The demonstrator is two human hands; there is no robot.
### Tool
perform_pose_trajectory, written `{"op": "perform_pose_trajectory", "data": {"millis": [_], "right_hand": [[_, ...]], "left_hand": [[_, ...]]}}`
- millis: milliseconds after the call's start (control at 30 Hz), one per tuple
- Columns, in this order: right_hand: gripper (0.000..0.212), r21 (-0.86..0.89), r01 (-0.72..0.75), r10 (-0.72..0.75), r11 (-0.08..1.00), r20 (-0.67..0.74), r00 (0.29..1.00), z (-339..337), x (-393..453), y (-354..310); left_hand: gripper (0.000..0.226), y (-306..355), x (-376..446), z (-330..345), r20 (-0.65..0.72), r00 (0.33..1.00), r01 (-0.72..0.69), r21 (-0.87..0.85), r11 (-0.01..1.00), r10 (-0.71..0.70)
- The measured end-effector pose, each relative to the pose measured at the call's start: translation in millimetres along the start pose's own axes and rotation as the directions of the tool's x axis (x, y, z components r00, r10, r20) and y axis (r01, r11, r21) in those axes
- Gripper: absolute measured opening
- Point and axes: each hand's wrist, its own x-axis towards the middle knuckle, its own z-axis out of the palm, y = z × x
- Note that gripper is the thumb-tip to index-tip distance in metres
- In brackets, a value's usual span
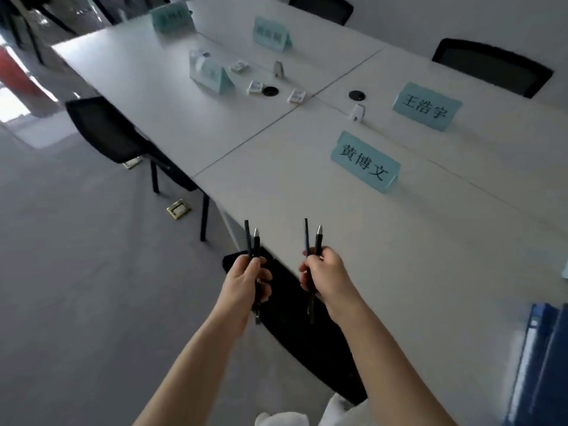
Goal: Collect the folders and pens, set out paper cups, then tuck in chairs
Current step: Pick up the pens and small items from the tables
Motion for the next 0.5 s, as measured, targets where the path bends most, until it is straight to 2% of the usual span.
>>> {"op": "perform_pose_trajectory", "data": {"millis": [200, 367, 500], "right_hand": [[0.012, 0.009, -0.002, 0.001, 1.0, 0.096, 0.995, 90.4, -37.9, 8.0], [0.017, 0.001, -0.019, 0.019, 1.0, 0.105, 0.994, 128.5, -35.9, 7.0], [0.019, 0.0, -0.043, 0.043, 0.999, 0.082, 0.996, 153.4, -8.4, -3.7]], "left_hand": [[0.017, -0.8, -31.3, -118.0, -0.149, 0.989, -0.021, -0.101, 0.995, 0.006], [0.019, -5.3, -22.8, -166.9, -0.256, 0.965, 0.007, -0.178, 0.984, -0.053], [0.017, 8.1, 6.7, -191.2, -0.288, 0.953, 0.039, -0.189, 0.981, -0.094]]}}
